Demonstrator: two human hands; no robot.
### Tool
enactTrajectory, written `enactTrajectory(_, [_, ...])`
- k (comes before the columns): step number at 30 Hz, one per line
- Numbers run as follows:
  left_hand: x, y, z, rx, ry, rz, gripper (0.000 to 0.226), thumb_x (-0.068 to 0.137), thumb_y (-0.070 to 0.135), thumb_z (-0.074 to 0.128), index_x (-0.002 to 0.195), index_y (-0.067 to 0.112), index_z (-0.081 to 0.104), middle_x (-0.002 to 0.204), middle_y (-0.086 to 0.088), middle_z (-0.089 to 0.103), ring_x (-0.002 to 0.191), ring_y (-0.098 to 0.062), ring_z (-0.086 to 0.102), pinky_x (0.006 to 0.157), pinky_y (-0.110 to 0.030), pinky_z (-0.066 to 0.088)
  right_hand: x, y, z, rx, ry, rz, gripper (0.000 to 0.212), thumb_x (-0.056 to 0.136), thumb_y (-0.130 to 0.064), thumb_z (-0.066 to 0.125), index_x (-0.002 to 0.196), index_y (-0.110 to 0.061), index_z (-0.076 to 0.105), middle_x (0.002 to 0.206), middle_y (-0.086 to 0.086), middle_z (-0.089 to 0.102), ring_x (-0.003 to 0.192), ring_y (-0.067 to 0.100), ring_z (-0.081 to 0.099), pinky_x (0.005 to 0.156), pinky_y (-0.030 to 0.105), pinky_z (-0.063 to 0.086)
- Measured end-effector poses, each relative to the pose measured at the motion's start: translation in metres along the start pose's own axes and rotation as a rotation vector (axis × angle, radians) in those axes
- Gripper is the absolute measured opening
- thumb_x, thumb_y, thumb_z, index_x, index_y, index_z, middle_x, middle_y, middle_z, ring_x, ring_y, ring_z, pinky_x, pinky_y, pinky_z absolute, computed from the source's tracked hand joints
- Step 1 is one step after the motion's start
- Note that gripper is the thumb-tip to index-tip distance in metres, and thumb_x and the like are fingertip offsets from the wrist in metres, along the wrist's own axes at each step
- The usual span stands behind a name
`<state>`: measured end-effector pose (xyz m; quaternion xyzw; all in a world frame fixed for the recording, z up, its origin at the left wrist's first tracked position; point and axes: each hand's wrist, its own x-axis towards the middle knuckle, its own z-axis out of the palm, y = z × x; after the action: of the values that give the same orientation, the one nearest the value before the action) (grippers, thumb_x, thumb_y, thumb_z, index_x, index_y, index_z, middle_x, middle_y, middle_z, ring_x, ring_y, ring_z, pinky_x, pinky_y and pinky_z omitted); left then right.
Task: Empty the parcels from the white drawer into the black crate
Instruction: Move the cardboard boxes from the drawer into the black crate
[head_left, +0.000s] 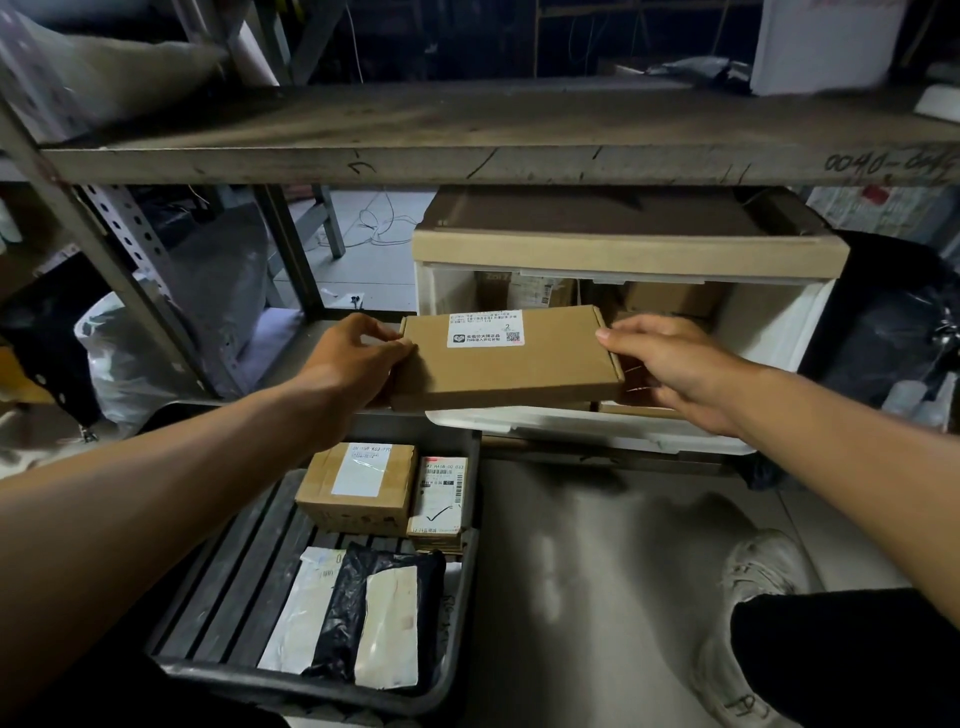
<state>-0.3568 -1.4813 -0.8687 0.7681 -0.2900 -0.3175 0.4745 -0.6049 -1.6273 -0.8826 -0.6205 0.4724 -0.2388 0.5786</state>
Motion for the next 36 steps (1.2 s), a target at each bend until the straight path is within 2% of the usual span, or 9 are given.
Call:
enactTrajectory(2, [-0.001, 0.002, 0.003, -0.031, -0.009, 0.014, 0.007, 0.099, 0.020, 0.058, 0.106, 0.019, 0.059, 0.106, -0.012, 0.061, 0.093, -0.024, 0.063, 0.063, -0.030, 0.053, 0.000, -0.002, 0.000, 0.028, 0.004, -0.045, 0.016, 0.100, -0.027, 0.060, 0.116, -0.027, 0.064, 0.118, 0.008, 0.063, 0.099, 0.022, 0.060, 0.078, 0.036, 0.054])
enactTrajectory(5, [-0.004, 0.005, 0.004, -0.123, -0.001, 0.018, 0.019, 0.105, 0.014, 0.047, 0.100, 0.020, 0.064, 0.105, -0.010, 0.058, 0.091, -0.024, 0.061, 0.062, -0.028, 0.054, -0.003, -0.007, -0.003, 0.105, -0.023, -0.053, 0.026, 0.107, -0.018, 0.045, 0.111, -0.030, 0.068, 0.110, 0.012, 0.065, 0.093, 0.034, 0.066, 0.092, 0.051, 0.055])
enactTrajectory(10, [-0.005, 0.007, -0.004, -0.151, -0.008, 0.035, 0.025, 0.104, 0.002, 0.041, 0.108, 0.012, 0.063, 0.100, -0.011, 0.066, 0.087, -0.024, 0.066, 0.071, -0.029, 0.056, -0.005, -0.006, -0.009, 0.059, -0.044, -0.029, 0.044, 0.098, 0.010, 0.044, 0.112, -0.024, 0.069, 0.102, 0.015, 0.073, 0.103, 0.036, 0.071, 0.099, 0.049, 0.054])
enactTrajectory(15, [-0.006, 0.000, -0.006, -0.029, -0.050, 0.042, 0.024, 0.103, 0.005, 0.045, 0.098, 0.022, 0.061, 0.100, 0.000, 0.065, 0.102, -0.021, 0.061, 0.087, -0.038, 0.052, -0.005, -0.001, -0.005, 0.013, -0.034, 0.028, 0.008, 0.094, -0.006, 0.067, 0.099, -0.011, 0.064, 0.083, 0.009, 0.070, 0.070, 0.019, 0.070, 0.080, 0.034, 0.058])
enactTrajectory(19, [-0.009, -0.015, -0.013, 0.032, -0.059, 0.019, 0.011, 0.098, 0.014, 0.058, 0.092, 0.019, 0.066, 0.108, -0.008, 0.067, 0.110, -0.025, 0.060, 0.097, -0.044, 0.049, -0.007, 0.002, 0.005, -0.045, -0.035, 0.043, 0.018, 0.096, -0.021, 0.068, 0.106, -0.007, 0.065, 0.076, 0.006, 0.062, 0.061, 0.013, 0.063, 0.057, 0.023, 0.056])
enactTrajectory(25, [-0.013, -0.043, -0.037, 0.057, -0.067, -0.034, 0.015, 0.097, 0.016, 0.060, 0.109, 0.010, 0.065, 0.106, -0.013, 0.070, 0.102, -0.025, 0.067, 0.081, -0.034, 0.054, -0.012, 0.010, 0.039, -0.105, -0.058, 0.094, 0.025, 0.094, -0.032, 0.069, 0.111, -0.014, 0.067, 0.108, 0.000, 0.067, 0.097, 0.013, 0.063, 0.093, 0.039, 0.054])
enactTrajectory(30, [-0.014, -0.070, -0.072, 0.056, 0.029, -0.094, 0.007, 0.097, 0.017, 0.061, 0.101, 0.016, 0.067, 0.103, -0.016, 0.069, 0.097, -0.029, 0.067, 0.086, -0.046, 0.057, -0.016, 0.014, 0.089, -0.038, -0.082, 0.071, 0.014, 0.097, -0.024, 0.067, 0.109, -0.018, 0.063, 0.104, 0.008, 0.073, 0.096, 0.022, 0.071, 0.086, 0.039, 0.060])
enactTrajectory(33, [-0.013, -0.089, -0.088, 0.064, 0.086, -0.145, 0.007, 0.097, 0.012, 0.061, 0.093, 0.015, 0.065, 0.096, -0.013, 0.070, 0.089, -0.025, 0.067, 0.074, -0.039, 0.055, -0.015, 0.032, 0.132, -0.015, -0.079, 0.121, 0.033, 0.094, -0.020, 0.071, 0.123, -0.014, 0.056, 0.098, 0.010, 0.071, 0.086, 0.023, 0.070, 0.091, 0.047, 0.059])
enactTrajectory(36, [-0.007, -0.111, -0.100, 0.151, 0.091, -0.171, 0.016, 0.094, 0.005, 0.063, 0.081, 0.014, 0.065, 0.084, -0.011, 0.070, 0.075, -0.022, 0.063, 0.069, -0.031, 0.050, -0.013, 0.051, 0.171, -0.007, -0.080, 0.177, 0.036, 0.093, -0.015, 0.072, 0.124, -0.013, 0.055, 0.111, 0.012, 0.067, 0.087, 0.023, 0.067, 0.084, 0.041, 0.060])
